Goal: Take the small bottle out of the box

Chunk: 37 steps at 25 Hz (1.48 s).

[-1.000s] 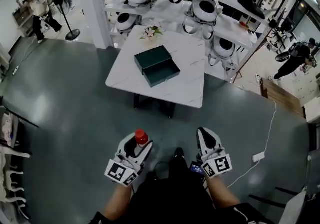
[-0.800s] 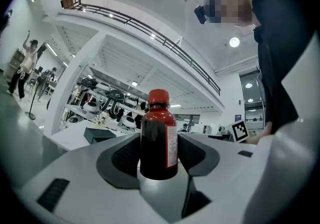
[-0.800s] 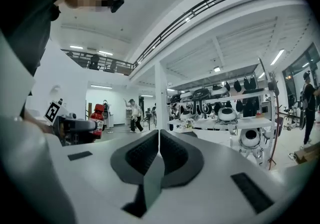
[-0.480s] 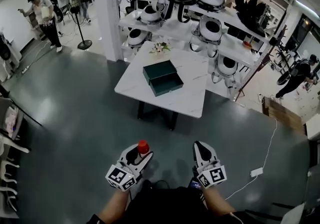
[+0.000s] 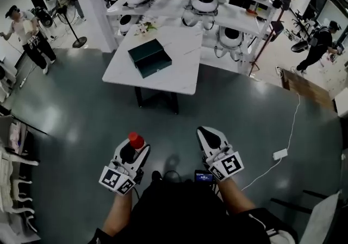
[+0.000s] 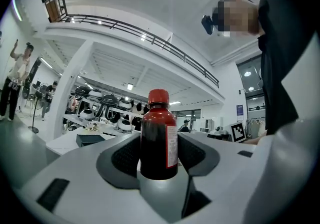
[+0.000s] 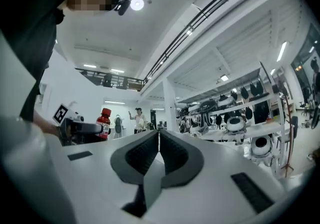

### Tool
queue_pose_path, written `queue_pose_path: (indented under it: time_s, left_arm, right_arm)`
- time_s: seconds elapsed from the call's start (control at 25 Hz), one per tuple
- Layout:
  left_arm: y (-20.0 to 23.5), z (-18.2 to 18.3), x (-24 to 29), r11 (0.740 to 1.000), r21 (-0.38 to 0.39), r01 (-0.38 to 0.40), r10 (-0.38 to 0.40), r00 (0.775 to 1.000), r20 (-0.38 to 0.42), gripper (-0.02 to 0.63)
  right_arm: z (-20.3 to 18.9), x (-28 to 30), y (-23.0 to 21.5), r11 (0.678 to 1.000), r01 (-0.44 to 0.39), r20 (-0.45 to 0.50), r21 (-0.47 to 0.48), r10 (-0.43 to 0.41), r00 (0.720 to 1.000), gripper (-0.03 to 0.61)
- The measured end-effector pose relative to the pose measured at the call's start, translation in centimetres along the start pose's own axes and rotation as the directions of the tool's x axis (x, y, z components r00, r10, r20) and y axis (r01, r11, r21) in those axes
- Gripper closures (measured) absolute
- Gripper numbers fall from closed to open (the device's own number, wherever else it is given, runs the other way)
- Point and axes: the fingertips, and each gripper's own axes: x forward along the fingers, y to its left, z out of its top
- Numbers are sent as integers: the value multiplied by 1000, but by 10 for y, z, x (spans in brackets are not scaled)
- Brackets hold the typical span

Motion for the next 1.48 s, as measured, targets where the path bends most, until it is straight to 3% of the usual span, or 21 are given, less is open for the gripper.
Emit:
queue_pose_path:
  time_s: [0.16,0.4,0.52,0.8,1.12,1.48]
  left_arm:
    - [-26,-17,-4,997,-54,-45,44,999,-28,379]
    - [-52,-48,-14,991,-102,-83,72,992,-103,379]
    - [-57,-53,-12,993,-105,-54,41,992,-120,379]
    - [-51,-44,0,997,-69,18,-25,995,-102,379]
    - [-28,-34,-11,996,-85,34,-41,996,-78,379]
    - [-37,-39,0,992,-105,66,-75,993,-92,379]
  right_arm:
    - [-5,-24,-11,998,-24,-1,-58,24,1000,541]
    - [-41,-59,-15,997,-70,-32,43,71,997,541]
    - [-53,-68,-8,995,-67,-57,69,71,996,541]
    - [-54,-73,-16,996,71,-111,58,-65,992,541]
    - [-44,-54,6,998,54,-113,20,-51,992,541]
    - [-44,-59,4,999,40,-133,16,-37,990,541]
